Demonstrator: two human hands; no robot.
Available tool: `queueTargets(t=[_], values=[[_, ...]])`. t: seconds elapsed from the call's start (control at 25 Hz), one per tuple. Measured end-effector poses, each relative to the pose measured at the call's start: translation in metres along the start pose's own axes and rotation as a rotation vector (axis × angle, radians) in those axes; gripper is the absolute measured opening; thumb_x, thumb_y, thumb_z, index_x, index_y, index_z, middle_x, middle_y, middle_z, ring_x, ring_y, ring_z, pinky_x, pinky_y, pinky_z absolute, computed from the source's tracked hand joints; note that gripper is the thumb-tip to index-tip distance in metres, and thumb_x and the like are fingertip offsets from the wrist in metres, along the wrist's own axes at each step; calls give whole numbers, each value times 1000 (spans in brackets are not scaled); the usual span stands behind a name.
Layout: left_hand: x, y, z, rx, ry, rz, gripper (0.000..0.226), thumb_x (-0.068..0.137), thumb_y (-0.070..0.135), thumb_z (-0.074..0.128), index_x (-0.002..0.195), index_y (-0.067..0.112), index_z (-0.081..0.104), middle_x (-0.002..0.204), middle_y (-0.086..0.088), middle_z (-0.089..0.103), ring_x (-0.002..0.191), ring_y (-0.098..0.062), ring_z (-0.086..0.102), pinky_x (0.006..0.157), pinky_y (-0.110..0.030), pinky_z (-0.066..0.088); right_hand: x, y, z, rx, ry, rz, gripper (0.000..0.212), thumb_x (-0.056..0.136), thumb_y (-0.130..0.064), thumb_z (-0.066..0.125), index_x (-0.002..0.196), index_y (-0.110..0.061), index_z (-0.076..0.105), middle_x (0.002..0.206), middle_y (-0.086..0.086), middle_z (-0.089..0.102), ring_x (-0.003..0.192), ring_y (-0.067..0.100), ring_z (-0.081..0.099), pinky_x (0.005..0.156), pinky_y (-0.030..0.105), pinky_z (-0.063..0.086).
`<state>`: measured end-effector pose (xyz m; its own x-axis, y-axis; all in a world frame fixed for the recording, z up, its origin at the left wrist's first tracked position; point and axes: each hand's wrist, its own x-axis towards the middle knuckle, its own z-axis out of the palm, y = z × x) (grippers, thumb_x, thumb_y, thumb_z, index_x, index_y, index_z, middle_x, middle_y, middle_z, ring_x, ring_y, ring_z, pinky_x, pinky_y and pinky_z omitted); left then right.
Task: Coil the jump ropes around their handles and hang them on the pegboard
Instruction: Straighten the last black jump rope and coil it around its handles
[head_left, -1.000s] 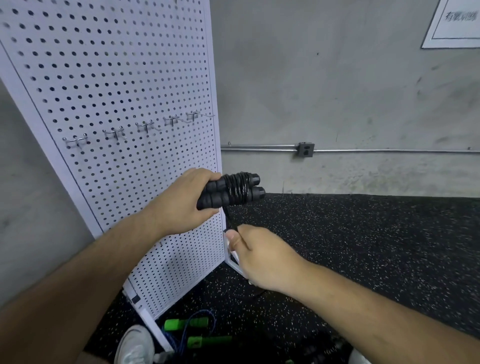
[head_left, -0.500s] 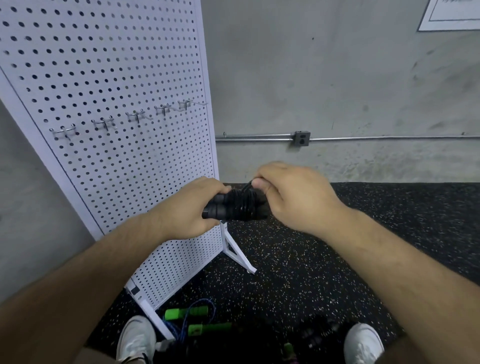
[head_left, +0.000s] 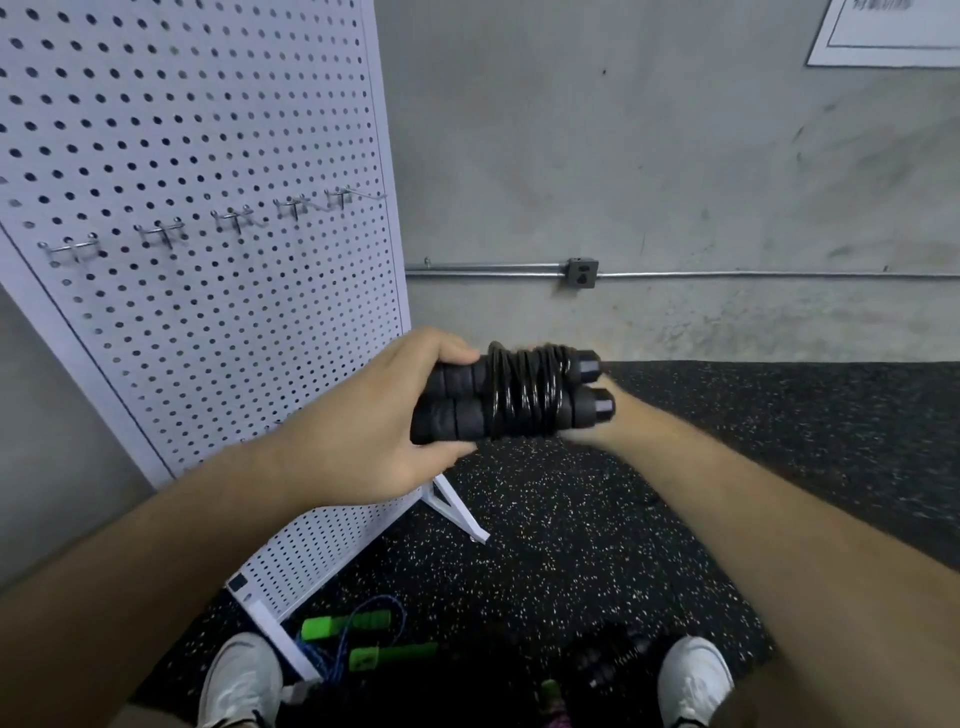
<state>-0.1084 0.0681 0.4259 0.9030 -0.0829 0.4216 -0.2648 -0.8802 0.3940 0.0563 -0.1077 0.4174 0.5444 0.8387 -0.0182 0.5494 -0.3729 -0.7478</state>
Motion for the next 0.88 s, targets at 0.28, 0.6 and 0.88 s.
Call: queueTargets(t=[0.28, 0.6, 0.88], values=[[14, -53, -13, 261, 61, -33, 51, 83, 17, 79, 124, 12, 48, 120, 1, 42, 107, -12, 49, 97, -35, 47, -13, -30, 100, -208, -75, -117, 35, 108, -43, 32, 91, -15, 46, 73, -4, 48, 62, 7, 45, 52, 22, 32], [13, -77, -6, 305, 34, -82, 42, 83, 21, 78, 115, 17, 51, 109, 9, 41, 98, -6, 45, 88, -24, 42, -46, -65, 55, -512, 106, -292, 30, 107, -44, 31, 87, -23, 40, 72, -8, 48, 62, 7, 43, 51, 22, 25], [15, -63, 16, 243, -81, -13, 43, 80, 22, 78, 112, 20, 50, 105, 10, 43, 93, -7, 47, 81, -24, 41, -31, -54, 18, -652, 272, -457, 26, 105, -41, 37, 92, -26, 54, 82, -12, 56, 73, 11, 52, 59, 26, 41]])
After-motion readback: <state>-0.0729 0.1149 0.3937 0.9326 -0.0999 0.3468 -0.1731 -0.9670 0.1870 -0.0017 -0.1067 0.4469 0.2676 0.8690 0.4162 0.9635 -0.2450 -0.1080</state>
